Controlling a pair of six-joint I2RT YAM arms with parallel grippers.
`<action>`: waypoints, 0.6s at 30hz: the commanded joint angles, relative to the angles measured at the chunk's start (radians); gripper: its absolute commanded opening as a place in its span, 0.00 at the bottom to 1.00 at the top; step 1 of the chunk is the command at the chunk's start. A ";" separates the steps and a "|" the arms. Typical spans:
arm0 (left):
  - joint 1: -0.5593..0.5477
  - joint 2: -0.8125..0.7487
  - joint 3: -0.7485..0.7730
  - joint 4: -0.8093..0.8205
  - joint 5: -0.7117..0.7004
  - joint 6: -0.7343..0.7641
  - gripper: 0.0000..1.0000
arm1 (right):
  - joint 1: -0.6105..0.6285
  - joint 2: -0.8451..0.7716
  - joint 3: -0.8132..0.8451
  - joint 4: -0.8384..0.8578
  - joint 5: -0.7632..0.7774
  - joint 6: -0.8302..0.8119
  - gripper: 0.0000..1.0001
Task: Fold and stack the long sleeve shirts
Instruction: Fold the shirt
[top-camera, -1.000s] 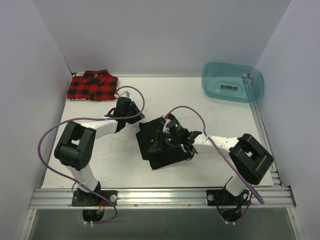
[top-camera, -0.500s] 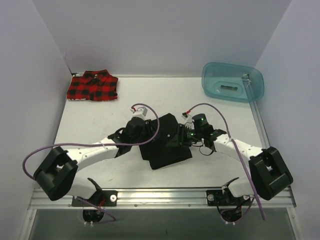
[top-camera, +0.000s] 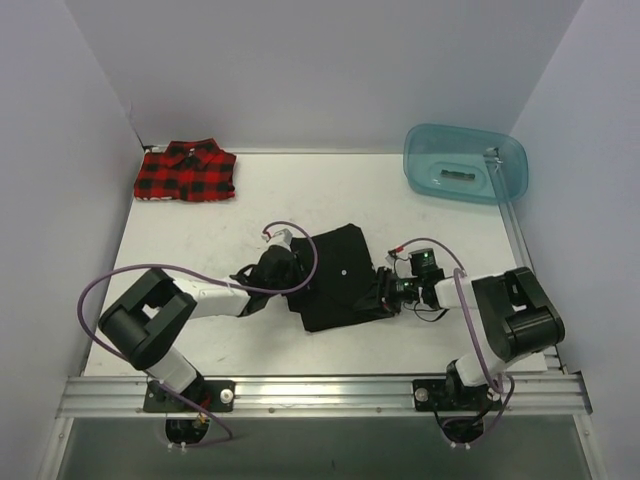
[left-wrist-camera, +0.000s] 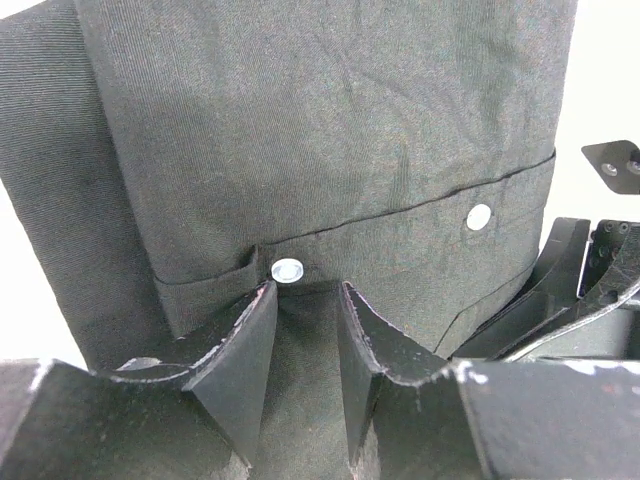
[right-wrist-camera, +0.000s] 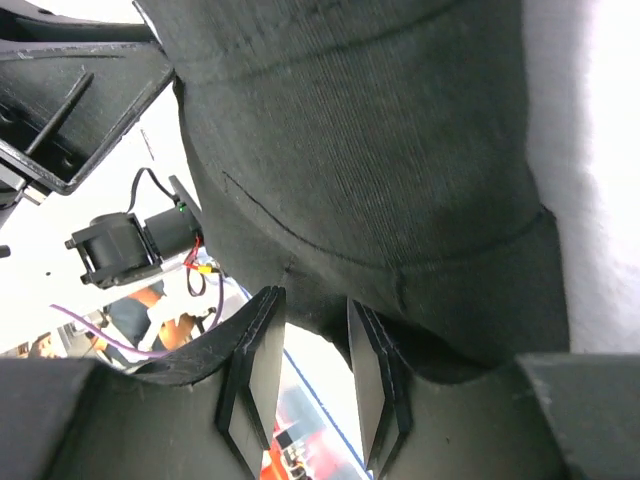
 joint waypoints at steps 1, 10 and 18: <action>0.001 -0.018 -0.034 -0.070 0.009 0.002 0.41 | -0.012 -0.073 -0.023 0.008 0.021 0.000 0.33; 0.052 -0.158 0.156 -0.208 -0.022 0.114 0.48 | -0.008 -0.257 0.257 -0.114 0.144 0.039 0.36; 0.138 0.020 0.294 -0.136 0.036 0.133 0.47 | 0.071 0.123 0.494 0.368 0.196 0.302 0.38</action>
